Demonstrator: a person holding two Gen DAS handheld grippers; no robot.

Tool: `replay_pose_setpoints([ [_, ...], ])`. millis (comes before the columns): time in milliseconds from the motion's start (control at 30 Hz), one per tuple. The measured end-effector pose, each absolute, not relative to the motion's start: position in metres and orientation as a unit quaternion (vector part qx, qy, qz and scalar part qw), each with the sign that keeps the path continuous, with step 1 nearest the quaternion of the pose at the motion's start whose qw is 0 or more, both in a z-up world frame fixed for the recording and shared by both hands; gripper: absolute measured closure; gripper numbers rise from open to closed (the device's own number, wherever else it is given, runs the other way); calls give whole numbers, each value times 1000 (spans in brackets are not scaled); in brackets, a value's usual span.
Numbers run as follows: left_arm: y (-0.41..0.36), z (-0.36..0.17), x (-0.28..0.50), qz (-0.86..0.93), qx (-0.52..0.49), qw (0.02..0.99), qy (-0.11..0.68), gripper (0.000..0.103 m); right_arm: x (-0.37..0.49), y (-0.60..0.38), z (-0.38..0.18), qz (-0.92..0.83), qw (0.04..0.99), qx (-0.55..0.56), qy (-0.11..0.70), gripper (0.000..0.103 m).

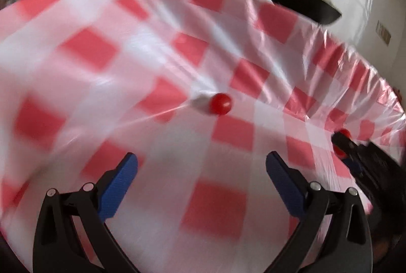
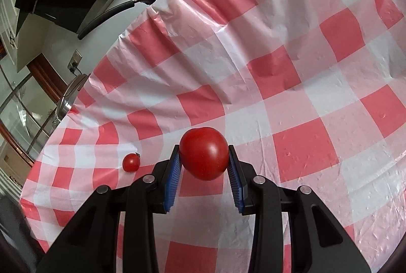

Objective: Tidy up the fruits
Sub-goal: 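Carry both cherry tomatoes over the white box with both tools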

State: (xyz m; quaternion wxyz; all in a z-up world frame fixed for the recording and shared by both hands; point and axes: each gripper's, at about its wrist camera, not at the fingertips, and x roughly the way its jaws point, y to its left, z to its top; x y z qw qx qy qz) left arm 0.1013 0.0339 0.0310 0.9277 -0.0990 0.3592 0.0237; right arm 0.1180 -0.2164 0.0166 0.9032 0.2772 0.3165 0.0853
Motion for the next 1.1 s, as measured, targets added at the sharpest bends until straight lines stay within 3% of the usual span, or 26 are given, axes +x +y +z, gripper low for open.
replay_pose_setpoints([
  [133,19,27,158,32,-76,921,382,3,117,-217,16,88,902,276,319,67],
  [300,9,17,205,31,-40,912,407,18,120,-214,15,92,901,272,324,67],
  [333,8,15,210,30,-35,909,414,27,120,-214,15,93,901,271,325,67],
  [400,9,9,218,24,-32,902,429,64,120,-214,15,93,901,271,326,67],
  [433,9,9,216,22,-31,902,431,69,120,-214,15,93,901,271,326,67],
  [567,9,27,174,13,-24,926,378,70,119,-214,15,93,900,272,327,67],
  [867,42,36,-1,23,-131,936,325,70,119,-214,15,93,900,272,326,67],
  [1100,87,21,-43,36,-238,916,322,69,119,-214,15,93,900,272,326,67],
])
